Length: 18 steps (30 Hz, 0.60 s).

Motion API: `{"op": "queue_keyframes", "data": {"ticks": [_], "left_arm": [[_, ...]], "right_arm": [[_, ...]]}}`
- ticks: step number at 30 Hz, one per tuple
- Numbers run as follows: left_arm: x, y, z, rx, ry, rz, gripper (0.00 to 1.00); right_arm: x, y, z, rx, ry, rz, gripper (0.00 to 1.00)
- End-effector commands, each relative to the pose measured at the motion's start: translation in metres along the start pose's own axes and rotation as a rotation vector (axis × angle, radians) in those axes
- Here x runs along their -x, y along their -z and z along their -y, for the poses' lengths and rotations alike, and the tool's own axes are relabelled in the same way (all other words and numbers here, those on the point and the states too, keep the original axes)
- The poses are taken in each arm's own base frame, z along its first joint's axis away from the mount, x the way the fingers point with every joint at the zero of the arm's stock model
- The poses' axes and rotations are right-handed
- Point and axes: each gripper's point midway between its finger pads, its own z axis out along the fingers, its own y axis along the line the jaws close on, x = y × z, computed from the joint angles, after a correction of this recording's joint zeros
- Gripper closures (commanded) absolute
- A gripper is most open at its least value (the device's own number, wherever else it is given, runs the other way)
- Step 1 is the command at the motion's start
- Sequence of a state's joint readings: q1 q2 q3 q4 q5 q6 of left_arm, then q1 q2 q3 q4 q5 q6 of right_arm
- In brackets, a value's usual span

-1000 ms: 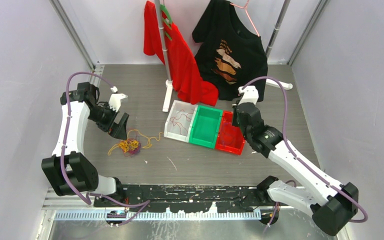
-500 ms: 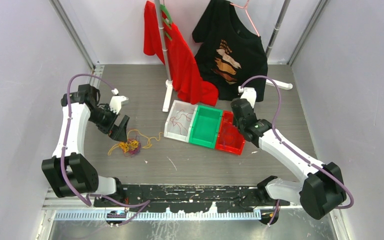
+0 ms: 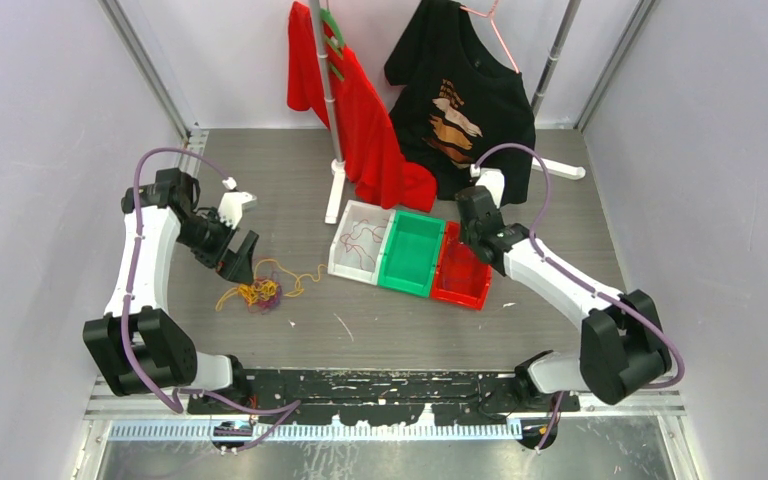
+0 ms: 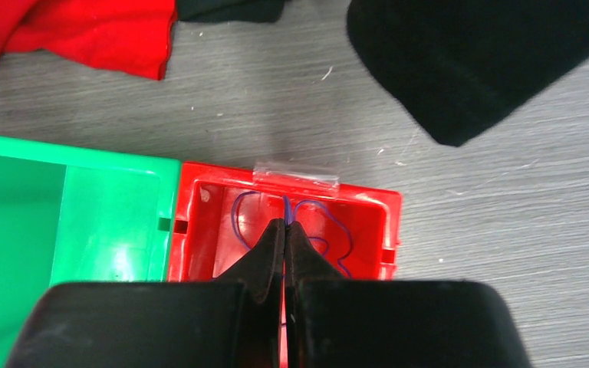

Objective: Untangle the cables
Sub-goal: Place the cable in the bin.

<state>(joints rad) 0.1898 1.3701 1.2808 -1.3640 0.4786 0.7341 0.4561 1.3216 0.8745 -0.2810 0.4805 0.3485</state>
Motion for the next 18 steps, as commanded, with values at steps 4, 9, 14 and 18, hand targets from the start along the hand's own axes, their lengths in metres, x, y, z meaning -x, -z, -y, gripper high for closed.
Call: {"op": "queue_keyframes", "data": {"ticks": [4,9,14,18], "left_arm": [[0.01,0.015,0.003,0.034,-0.012,0.03,0.0],[0.011,0.015,-0.001,0.039,0.008,0.022,0.01],[0.011,0.016,-0.002,0.043,0.005,0.023,0.01],[0.01,0.014,0.0,0.022,0.014,0.016,0.0]], "right_arm": [[-0.003,-0.011,-0.021,0.055,-0.127,-0.02,0.99],[0.005,-0.008,-0.022,0.055,-0.141,-0.011,0.84],[0.012,-0.004,-0.021,0.051,-0.138,-0.006,0.54],[0.026,0.008,-0.024,0.083,-0.142,0.01,0.51]]}}
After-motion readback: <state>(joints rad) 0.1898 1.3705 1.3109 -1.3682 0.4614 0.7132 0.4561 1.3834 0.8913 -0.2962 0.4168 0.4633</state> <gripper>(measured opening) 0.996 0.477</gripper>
